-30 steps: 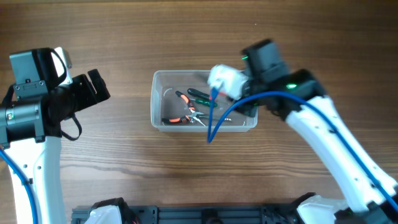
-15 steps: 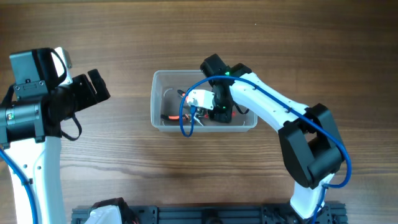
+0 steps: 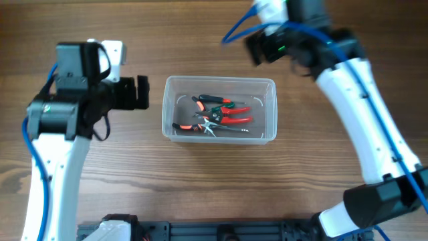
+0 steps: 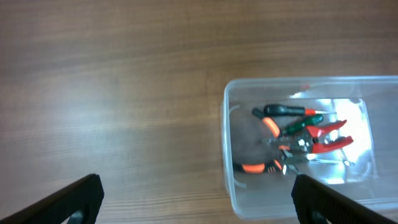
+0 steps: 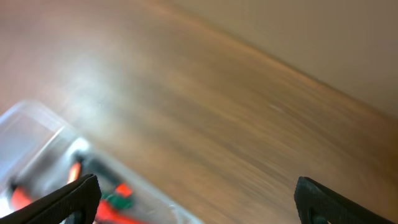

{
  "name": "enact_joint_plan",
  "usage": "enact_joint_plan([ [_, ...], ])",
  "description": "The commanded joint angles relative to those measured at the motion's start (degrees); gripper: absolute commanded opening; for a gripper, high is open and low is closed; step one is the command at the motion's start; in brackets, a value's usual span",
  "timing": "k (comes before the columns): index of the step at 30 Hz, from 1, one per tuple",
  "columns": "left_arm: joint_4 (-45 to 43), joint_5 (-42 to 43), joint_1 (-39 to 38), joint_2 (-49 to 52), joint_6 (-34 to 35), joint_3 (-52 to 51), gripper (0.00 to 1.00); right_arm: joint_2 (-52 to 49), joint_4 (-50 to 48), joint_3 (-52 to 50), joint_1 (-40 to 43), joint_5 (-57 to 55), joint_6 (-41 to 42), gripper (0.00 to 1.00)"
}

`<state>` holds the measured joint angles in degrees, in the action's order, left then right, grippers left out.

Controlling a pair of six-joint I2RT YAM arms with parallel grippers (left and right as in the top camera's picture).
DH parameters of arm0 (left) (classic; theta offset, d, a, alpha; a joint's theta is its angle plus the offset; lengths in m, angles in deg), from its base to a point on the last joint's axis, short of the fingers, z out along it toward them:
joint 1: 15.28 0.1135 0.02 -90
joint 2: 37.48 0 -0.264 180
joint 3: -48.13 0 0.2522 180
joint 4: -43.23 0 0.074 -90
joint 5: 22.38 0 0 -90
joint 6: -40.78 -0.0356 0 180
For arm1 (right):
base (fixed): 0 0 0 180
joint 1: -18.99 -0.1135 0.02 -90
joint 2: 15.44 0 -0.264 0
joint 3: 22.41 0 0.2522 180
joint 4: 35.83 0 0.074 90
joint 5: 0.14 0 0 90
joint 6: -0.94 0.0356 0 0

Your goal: Pack container

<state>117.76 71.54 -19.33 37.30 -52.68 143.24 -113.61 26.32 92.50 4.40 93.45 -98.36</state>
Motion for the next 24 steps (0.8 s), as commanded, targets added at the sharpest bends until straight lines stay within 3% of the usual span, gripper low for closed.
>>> enact_joint_plan([
  [1, -5.4, -2.0, -1.0, 5.2, -0.1, 0.3, 1.00, -0.6, -1.3, 0.6, 8.1, 1.4, 7.6, 1.00],
  [5, -17.2, -2.6, -0.9, 6.5, 0.9, 0.3, 1.00, -0.6, -3.0, 0.6, 14.5, 2.3, 8.0, 1.00],
  [8, -13.7, -6.3, -1.2, 3.6, 1.0, 0.3, 1.00, 1.3, 1.1, 0.6, 16.2, -5.4, 9.6, 1.00],
  [14, -10.1, -8.8, -1.6, -8.4, 2.7, -0.3, 1.00, 13.9, 2.0, -3.5, 16.2, -5.6, 11.0, 1.00],
  [19, -11.3, -13.1, -1.6, -22.0, 4.4, -10.4, 1.00, 34.5, -6.7, -26.0, 15.6, -5.5, 9.6, 1.00],
  [24, -18.5, -18.6, -1.6, -35.9, 5.4, -28.7, 1.00, 56.4, -12.3, -50.9, 10.6, -5.3, 1.9, 1.00],
])
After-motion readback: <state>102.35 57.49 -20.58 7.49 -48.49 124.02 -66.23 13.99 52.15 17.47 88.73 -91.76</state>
